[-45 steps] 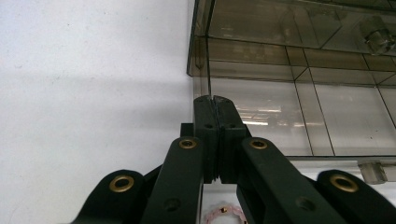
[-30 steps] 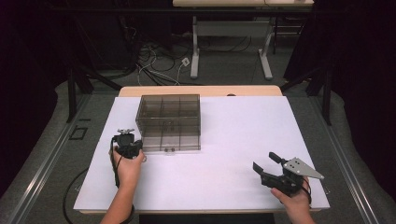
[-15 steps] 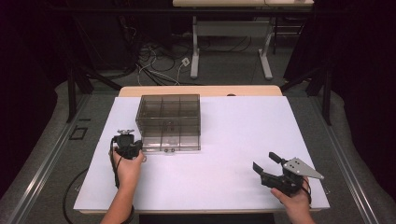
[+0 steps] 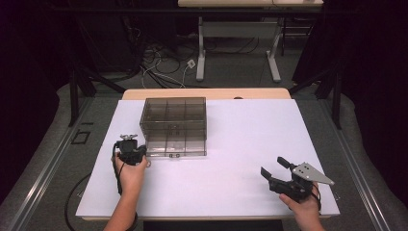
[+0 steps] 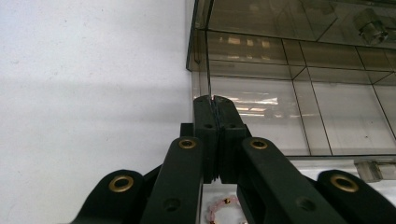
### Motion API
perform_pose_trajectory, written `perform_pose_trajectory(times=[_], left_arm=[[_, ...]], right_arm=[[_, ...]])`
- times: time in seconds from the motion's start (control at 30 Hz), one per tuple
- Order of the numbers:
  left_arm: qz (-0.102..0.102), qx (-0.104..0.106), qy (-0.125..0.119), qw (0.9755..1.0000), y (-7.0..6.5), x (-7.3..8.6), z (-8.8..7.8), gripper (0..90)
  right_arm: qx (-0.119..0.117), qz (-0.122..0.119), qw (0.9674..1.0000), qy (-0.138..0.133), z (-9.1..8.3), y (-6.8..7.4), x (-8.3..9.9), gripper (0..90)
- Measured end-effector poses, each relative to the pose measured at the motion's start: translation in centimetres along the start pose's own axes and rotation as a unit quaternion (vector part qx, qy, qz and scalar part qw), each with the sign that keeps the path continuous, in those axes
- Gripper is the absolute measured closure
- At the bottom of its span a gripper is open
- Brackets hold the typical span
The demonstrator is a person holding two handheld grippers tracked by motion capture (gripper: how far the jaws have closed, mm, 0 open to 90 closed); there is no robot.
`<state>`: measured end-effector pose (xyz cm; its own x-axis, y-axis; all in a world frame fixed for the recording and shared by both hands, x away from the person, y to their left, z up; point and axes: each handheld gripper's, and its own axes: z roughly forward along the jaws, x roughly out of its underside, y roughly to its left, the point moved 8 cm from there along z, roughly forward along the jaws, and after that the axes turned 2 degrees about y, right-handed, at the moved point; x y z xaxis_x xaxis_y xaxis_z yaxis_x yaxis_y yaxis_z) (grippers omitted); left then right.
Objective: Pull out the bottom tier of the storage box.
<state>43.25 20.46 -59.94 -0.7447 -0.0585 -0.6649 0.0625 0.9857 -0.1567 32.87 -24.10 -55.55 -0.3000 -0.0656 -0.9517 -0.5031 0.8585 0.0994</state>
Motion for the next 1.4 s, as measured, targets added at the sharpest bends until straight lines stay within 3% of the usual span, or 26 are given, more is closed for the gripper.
perform_pose_trajectory(times=[0.47, 0.7, 1.0, 1.4], left_arm=[[0.006, 0.002, 0.001, 1.0000, 0.1, 0.0, 0.0, 89.0], [-0.007, 0.010, 0.000, 0.9999, 0.2, 0.0, 0.0, 88.0], [-0.013, 0.018, -0.012, 0.9997, -0.1, -0.2, -0.4, 77.7], [-0.003, 0.019, -0.034, 0.9992, -0.2, -0.7, -1.1, 64.6]], right_arm=[[0.001, 0.001, 1.0000, 0.001, 0.0, 0.1, 0.0, 22.1], [0.000, 0.000, 1.0000, 0.001, 0.0, 0.1, 0.0, 22.1], [-0.001, -0.001, 1.0000, -0.003, 0.0, 0.1, -0.1, 22.1], [-0.001, 0.001, 1.0000, -0.002, 0.0, 0.1, 0.0, 22.1]])
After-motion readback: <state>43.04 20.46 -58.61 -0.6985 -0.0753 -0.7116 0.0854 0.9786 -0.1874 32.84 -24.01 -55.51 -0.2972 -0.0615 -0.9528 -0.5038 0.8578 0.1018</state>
